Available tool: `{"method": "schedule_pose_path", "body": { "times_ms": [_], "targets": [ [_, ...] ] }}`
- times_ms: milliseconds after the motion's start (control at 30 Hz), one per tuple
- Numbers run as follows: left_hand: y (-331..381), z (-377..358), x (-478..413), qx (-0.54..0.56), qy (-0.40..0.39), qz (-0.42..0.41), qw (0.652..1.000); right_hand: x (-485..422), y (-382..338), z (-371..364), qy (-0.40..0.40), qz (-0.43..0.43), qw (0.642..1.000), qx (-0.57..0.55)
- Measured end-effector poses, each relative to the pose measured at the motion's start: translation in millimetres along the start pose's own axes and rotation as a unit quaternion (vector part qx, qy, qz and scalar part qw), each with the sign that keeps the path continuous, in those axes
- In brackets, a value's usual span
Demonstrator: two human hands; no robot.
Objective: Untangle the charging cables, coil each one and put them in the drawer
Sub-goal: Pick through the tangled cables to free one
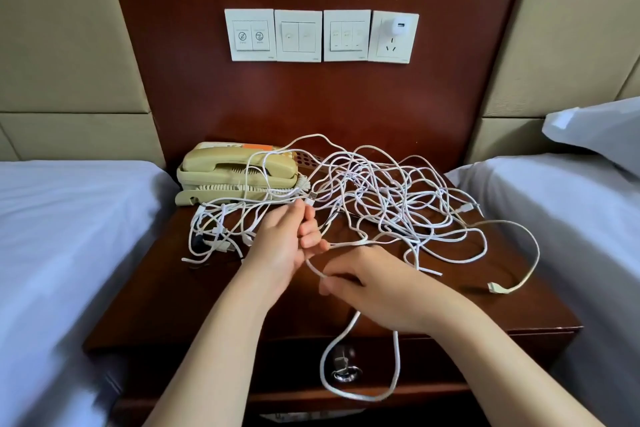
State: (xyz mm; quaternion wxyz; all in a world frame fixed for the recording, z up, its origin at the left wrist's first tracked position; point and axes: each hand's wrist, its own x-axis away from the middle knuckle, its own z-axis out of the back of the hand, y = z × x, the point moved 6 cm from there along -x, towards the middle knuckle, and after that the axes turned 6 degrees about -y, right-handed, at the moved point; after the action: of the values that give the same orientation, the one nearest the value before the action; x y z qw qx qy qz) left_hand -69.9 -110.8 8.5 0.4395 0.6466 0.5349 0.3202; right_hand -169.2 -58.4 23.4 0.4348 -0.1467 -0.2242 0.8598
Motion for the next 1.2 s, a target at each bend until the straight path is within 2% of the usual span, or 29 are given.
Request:
{"method": "schedule_pose_path", "body": {
  "times_ms": [133,200,433,567,700,800,900,967,1100,1200],
  "targets": [
    [6,5,2,-0.220,0.021,-0.051,0.974,2,-10,20,0.064,0.032,0.997,-0.039],
    [4,2,2,-0.252,0.010,-0.040,0.967,1,-9,28,0.116,0.037,0.989,-0.082],
    [-20,-28,13,-0.099,-0.095,0.062,0.989,1,17,38,0.284,0.017,0.946,-0.154],
    [-25,-37,19,-0.033,-0.133,0.124,0.983,0,26,34,0.301,0.014,0.943,-0.142],
    [-29,-42,24,0.013,-0.180,0.167,0.969,-2,39,31,0.308,-0.002,0.932,-0.194],
    [-29,-42,26,0.028,-0.216,0.176,0.960,-6,46,25,0.261,-0.027,0.935,-0.239],
    [-24,-39,28,0.043,-0.240,0.167,0.955,-10,49,7,0.145,-0.070,0.919,-0.360],
    [-19,-36,28,0.074,-0.230,0.150,0.959,-11,48,-3,0.087,-0.090,0.913,-0.388],
    [-7,-18,19,0.162,-0.151,0.100,0.970,-8,38,-16,-0.006,-0.103,0.959,-0.266],
    [-1,-2,12,0.170,-0.083,0.065,0.980,-6,19,-21,-0.070,-0.079,0.977,-0.185]
  ]
}}
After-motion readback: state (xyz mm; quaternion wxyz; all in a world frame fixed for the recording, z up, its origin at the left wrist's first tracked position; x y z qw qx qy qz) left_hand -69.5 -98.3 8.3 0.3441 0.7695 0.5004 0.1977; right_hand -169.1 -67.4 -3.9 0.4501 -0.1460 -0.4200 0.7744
